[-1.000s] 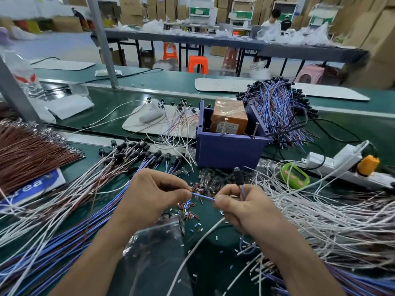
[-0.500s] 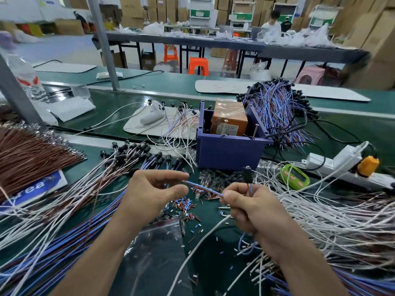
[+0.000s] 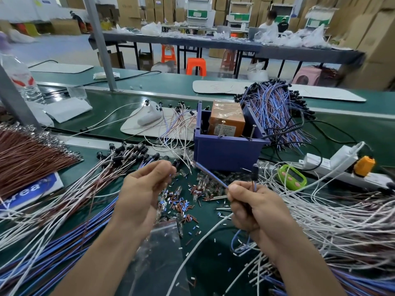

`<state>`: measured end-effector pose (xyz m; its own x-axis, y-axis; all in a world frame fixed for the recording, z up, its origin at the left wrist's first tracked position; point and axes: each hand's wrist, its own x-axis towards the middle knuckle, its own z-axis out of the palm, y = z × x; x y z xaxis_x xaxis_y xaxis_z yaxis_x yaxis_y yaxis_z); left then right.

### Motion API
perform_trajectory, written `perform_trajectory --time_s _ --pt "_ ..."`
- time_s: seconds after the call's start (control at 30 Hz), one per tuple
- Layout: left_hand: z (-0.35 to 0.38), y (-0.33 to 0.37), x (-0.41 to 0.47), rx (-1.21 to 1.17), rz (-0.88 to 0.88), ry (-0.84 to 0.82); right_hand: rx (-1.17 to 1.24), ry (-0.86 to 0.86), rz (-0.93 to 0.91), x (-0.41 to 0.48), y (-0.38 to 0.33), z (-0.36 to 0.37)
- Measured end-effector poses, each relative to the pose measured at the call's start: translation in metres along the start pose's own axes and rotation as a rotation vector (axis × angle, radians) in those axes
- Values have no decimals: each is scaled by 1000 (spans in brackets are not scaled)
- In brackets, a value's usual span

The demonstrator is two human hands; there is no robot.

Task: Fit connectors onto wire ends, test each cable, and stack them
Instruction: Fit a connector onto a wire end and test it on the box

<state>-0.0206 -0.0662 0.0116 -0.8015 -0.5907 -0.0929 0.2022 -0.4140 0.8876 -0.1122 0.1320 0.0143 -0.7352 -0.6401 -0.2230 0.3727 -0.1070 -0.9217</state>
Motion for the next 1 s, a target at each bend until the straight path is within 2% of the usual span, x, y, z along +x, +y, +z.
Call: perform_trajectory --time_s 0.07,0.13,0.23,0.47,0.6,0.77,0.9,1.0 --pt "6 -4 -5 203 36 27 82 41 -21 2 -2 -3" --pt "23 -16 -13 354 26 -59 126 59 -41 3 -3 -3" --pt "57 -32 -13 335 -27 -190 85 95 -72 4 0 1" --pt "92 -41 0 213 -127 -144 117 203 -95 10 -2 -2" --pt "94 -48 6 312 -36 -48 118 369 -145 13 0 -2" --pt "99 -37 18 119 -61 -23 175 518 -258 14 -4 -8" --pt "101 -35 26 284 11 14 232 570 -295 14 -4 -11" --pt "100 -40 27 311 52 60 245 586 -302 18 -2 -12"
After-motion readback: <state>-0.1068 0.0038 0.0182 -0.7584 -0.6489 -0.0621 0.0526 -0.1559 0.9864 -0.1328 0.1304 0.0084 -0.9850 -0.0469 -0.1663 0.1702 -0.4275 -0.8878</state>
